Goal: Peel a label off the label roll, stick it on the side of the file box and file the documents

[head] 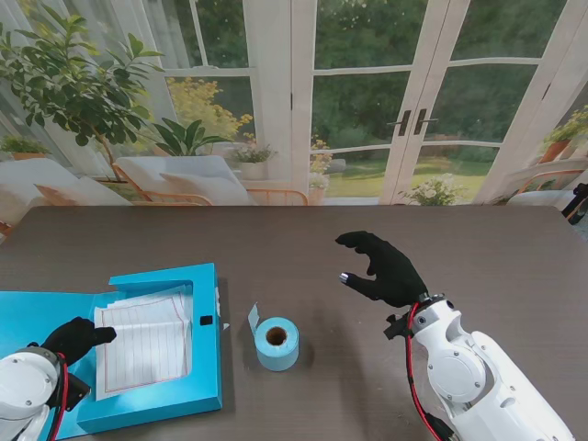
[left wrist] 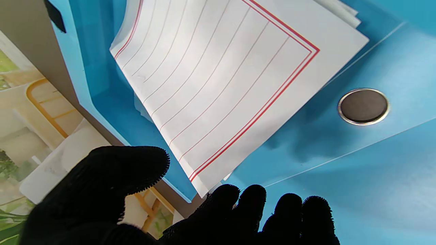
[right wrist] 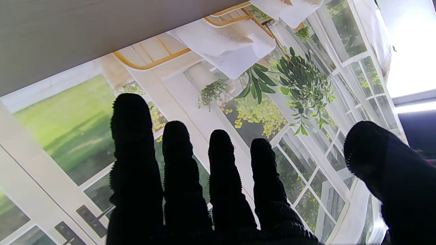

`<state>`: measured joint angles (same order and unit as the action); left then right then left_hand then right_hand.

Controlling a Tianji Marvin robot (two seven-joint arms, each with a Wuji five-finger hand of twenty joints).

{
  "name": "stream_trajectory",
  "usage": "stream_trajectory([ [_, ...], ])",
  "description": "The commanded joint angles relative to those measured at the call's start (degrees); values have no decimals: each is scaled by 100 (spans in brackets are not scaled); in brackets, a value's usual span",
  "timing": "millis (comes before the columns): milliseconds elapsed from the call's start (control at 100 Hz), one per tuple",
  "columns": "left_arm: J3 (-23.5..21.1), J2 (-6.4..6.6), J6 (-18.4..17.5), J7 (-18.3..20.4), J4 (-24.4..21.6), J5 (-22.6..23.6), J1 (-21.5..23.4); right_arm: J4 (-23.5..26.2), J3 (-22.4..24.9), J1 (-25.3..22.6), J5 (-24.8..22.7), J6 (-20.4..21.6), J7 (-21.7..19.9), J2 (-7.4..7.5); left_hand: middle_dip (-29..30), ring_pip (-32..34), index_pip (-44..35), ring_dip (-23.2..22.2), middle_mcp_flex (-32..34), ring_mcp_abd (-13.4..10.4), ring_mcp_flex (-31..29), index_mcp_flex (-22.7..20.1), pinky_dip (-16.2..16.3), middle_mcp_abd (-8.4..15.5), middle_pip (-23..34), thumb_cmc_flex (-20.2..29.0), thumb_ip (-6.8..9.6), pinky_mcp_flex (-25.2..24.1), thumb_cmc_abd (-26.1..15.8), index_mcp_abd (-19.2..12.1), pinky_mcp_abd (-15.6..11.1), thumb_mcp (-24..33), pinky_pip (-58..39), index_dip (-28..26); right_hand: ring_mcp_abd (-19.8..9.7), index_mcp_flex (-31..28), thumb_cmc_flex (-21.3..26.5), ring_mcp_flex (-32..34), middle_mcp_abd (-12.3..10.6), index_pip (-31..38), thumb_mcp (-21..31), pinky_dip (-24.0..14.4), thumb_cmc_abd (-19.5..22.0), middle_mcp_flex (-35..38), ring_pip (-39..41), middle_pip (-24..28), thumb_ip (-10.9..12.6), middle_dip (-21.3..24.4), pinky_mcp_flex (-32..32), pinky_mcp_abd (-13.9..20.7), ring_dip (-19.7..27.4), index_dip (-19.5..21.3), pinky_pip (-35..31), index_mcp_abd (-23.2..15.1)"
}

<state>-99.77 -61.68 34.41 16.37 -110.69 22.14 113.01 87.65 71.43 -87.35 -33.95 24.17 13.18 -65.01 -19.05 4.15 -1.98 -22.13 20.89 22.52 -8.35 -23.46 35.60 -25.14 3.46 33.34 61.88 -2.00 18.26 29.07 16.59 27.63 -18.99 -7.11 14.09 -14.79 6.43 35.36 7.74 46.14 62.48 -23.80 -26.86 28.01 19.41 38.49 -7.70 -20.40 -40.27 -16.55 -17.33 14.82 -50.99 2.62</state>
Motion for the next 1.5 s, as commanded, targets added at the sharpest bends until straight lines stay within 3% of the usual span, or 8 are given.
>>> stream_trajectory([
  [0,24,-30,-87,83,-39,-28,-4,17,-1,-18,2,-1,-71,-25,131,-138,85,127,-247,-96,237,137,36,26,-94,-172,-231,93,-119,129,-162,-75,561,97,-114,182,19,91,-26,60,115,-106,78,-100,27,7,83,-4,2731,-11,-58,64,122,34],
  [330,6,-81,-620,-102,-467,31,111,106,62,3,47,-192,9,-54,291,-240,53,305,-251,-9,380,-1,87,-110,-182,-232,-268,35,-98,82,-61,-105,883,142,-104,125,9,7,-78,-28,29,-98,107,-148,-29,-37,84,10,2805,-39,-43,21,191,-153],
  [510,62,-98,-1199,-221,-663,203,107,131,46,-4,22,-251,127,-77,437,-369,11,556,-362,-373,738,-22,-191,285,-204,-306,-348,-292,-154,-466,-395,-156,1228,160,-99,-51,-26,-52,-172,-111,-86,-106,107,-131,-84,-63,82,3,2824,-78,-36,-16,258,-439],
  [600,116,-82,-1331,-186,-812,231,59,172,49,-21,87,-303,56,-71,700,-513,84,1595,-682,-592,865,-7,-1828,268,-291,-325,-385,-139,-135,-411,-579,-150,1872,256,-95,-60,-16,-111,-185,-176,-150,-102,125,-172,-140,-110,91,12,2880,-78,-23,-37,337,-442],
  [670,155,-48,-1349,-47,-944,272,9,211,70,-39,124,-329,-40,-58,875,-580,142,1824,-834,-573,882,-3,-2114,130,-380,-328,-386,-134,-117,-236,-560,-149,1913,334,-97,-60,-21,-138,-193,-209,-201,-110,156,-175,-163,-126,93,8,2887,-82,-23,-47,378,-430],
  [820,248,-63,-1976,-139,-968,147,-84,178,58,6,136,-376,11,-74,921,-435,40,1449,-464,-627,825,-171,-1992,497,-285,-274,-323,-156,-57,-712,-611,-98,1709,316,-93,-124,-11,-154,-226,-243,-263,-133,151,-106,-209,-146,106,0,2898,-100,-17,-56,441,-498],
  [1120,908,-137,-3699,-751,-96,-325,-617,312,84,-31,419,-584,-238,-65,580,-226,-61,674,163,-471,242,-409,-873,1169,-142,1,6,-234,256,-1755,-446,163,1132,257,-105,-360,27,-354,-285,-454,-528,-256,247,-120,-435,-300,122,-14,2951,-86,17,-118,777,-757],
  [1490,1766,-248,-4744,-1318,857,-854,-1247,495,223,-366,600,-769,-453,-38,682,-329,72,766,-9,-735,486,-301,-1076,1399,-185,5,109,-242,363,-1897,-545,131,1471,333,-126,-606,119,-490,-345,-586,-886,-497,158,-102,-678,-511,150,-6,3028,-109,55,-126,1302,-849],
])
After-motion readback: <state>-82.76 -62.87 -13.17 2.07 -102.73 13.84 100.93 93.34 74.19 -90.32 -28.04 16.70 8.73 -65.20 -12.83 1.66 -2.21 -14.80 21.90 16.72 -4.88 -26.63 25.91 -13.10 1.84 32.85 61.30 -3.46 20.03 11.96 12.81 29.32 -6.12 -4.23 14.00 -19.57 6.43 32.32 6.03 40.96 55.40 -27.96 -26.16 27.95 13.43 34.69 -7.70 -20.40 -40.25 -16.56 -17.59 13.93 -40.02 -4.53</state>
